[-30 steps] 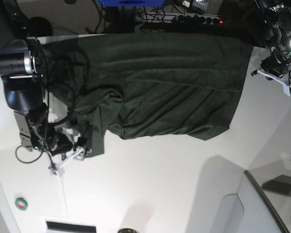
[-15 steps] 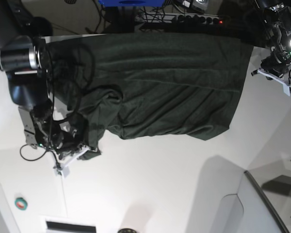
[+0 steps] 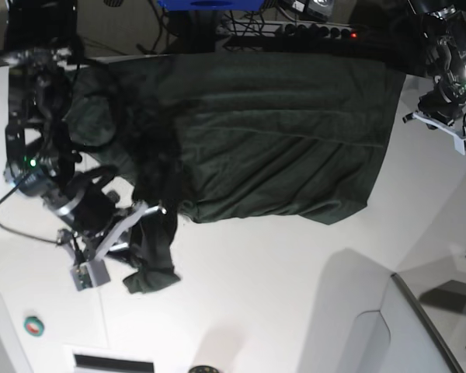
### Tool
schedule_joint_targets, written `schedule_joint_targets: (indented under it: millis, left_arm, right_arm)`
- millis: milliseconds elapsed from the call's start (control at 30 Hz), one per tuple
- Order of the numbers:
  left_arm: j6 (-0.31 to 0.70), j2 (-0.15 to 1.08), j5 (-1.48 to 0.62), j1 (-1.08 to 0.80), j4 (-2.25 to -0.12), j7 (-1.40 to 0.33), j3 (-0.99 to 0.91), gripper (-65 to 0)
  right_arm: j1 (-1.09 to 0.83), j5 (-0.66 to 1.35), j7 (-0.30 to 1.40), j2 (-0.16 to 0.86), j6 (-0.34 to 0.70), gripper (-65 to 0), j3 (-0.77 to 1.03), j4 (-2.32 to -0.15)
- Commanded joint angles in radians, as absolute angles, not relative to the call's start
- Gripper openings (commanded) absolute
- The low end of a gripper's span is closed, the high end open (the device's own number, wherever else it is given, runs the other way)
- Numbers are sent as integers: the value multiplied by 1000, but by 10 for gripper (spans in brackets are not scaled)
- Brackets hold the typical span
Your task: Layout the t-shirt on the table in an organized manner, then fold the t-shirt properly
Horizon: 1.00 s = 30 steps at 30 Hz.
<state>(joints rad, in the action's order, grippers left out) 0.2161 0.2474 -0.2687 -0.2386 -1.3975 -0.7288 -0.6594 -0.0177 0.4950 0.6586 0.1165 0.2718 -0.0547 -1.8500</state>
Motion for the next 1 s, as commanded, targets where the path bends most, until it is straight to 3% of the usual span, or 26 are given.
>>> schedule_joint_targets:
  millis: [0, 400, 467, 567, 633, 867, 967]
  left_arm:
    - [216, 266, -271, -234, -1415, -714, -662, -650]
    - [216, 266, -271, -231, -1415, -714, -664, -650]
    - [216, 266, -271, -232, -1415, -714, -664, -650]
    - [216, 266, -271, -232, -1415, -714, -665, -650]
    - [216, 266, -271, -232, -1415, -714, -667, -650]
    - [228, 282, -271, -240, -1415, -714, -668, -650]
    - [325, 328, -271, -271, -1403, -714, -691, -650]
  right_arm:
    - [-28, 510, 665, 116, 277, -648, -59, -1896]
    - [-183, 510, 700, 165, 277, -641, -495, -1929]
    - [-183, 509, 725, 165, 274, -587, -536, -1893]
    - [-180, 509, 779, 165, 272, -432, -550, -1848]
    - [-183, 509, 786, 165, 272, -374, -542, -1847]
    - [-194, 506, 782, 211, 271, -372, -513, -1847]
    - [-211, 506, 782, 203, 271, -372, -438, -1847]
